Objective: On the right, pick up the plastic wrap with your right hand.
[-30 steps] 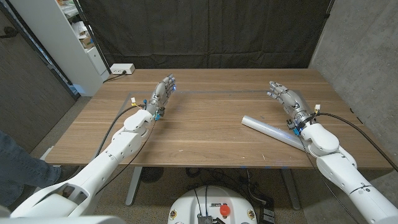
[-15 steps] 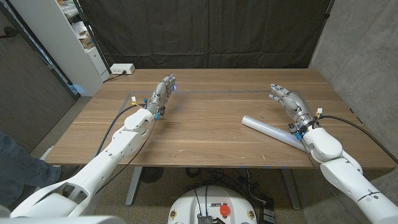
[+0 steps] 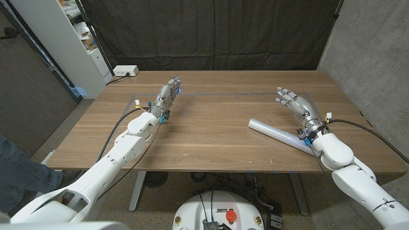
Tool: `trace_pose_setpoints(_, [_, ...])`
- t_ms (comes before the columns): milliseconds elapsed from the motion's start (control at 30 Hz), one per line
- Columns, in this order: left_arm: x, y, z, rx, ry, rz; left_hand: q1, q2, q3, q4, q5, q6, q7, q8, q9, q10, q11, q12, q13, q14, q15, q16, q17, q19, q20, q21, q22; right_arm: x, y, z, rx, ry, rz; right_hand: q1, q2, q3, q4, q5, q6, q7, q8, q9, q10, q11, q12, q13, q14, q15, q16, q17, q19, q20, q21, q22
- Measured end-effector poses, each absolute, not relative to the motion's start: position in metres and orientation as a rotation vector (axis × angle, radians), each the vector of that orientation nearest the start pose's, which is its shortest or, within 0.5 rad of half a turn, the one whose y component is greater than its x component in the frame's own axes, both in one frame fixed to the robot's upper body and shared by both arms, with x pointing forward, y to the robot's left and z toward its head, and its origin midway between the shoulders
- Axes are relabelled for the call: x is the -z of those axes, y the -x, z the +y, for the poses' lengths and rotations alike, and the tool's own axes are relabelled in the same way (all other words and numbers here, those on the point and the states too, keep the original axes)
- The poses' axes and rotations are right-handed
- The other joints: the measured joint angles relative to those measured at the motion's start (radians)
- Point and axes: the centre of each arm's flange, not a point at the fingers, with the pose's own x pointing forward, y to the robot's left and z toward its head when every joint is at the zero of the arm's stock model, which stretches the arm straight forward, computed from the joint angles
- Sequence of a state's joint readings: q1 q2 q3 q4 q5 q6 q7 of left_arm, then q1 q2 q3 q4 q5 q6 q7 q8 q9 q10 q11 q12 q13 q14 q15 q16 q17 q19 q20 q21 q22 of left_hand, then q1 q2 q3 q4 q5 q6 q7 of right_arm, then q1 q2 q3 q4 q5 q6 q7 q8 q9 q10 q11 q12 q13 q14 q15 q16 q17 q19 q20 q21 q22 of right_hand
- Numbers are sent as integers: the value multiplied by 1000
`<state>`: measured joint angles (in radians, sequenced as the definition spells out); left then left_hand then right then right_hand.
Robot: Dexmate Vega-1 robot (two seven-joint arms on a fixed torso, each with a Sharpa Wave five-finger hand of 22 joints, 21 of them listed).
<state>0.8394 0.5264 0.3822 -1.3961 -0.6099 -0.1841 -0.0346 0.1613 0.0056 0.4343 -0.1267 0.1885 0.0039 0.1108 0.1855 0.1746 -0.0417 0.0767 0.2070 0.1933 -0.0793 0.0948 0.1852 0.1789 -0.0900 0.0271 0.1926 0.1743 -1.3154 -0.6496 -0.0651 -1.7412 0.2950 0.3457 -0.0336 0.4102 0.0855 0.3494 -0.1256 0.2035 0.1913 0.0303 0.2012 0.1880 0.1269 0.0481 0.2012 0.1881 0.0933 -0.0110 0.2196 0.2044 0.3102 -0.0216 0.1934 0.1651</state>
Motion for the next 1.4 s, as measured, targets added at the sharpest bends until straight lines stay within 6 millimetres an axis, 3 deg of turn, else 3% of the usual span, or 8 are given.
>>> trace_pose_setpoints(1400, [11, -650, 259, 278, -17, -570, 0, 0, 0, 0, 0, 0, 0, 0, 0, 0, 0, 0, 0, 0, 0, 0, 0, -4, 4, 0, 0, 84, -495, -327, -13, 585, -717, 12, -12, 6, -17, 4, 9, -5, 0, 0, 14, -3, 0, 0, 13, -6, 0, -4, 9, 2, 0, 0])
